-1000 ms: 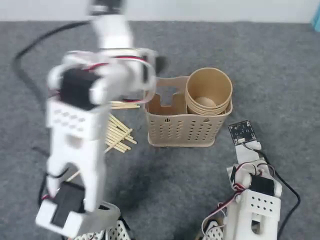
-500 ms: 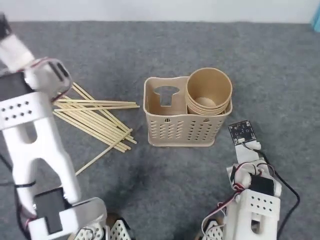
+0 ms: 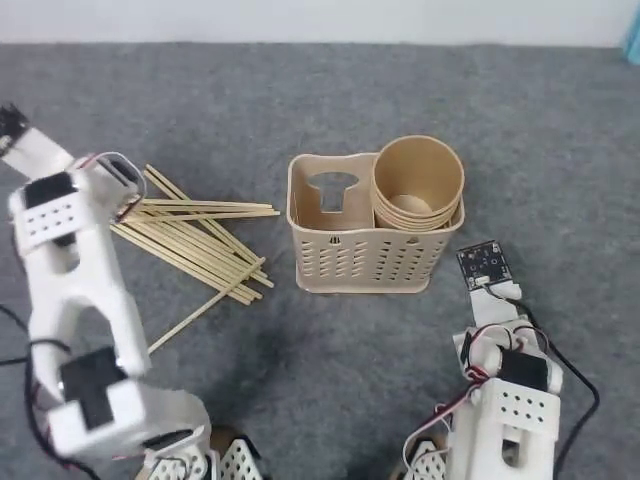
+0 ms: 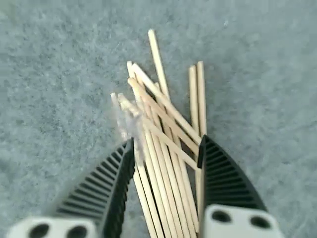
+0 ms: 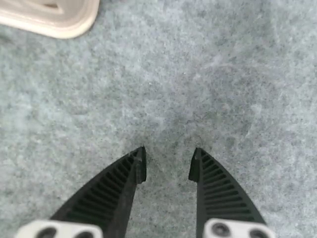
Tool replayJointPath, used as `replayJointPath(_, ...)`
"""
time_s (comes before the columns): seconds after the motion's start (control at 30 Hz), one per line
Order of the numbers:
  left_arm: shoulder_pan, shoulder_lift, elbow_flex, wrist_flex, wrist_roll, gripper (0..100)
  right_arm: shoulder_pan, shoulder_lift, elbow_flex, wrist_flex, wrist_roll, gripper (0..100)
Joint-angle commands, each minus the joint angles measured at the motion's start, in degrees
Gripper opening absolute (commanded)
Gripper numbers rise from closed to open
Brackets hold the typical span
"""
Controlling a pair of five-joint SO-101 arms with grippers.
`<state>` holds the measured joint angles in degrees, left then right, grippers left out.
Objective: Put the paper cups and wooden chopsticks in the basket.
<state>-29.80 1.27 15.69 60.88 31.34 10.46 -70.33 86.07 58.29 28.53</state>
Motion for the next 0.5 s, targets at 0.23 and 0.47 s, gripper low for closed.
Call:
replayJointPath(0.23,-0.7,15.5,-14.1,-1.5,5.0,19,-0.3,-1.1,-0.4,-1.1,0.8,16.2)
replayJointPath(0.47,-1.2,25.6,-20.6,-1.5,7.0,19,-0.3,-1.1,-0.4,-1.2,0.8,16.2)
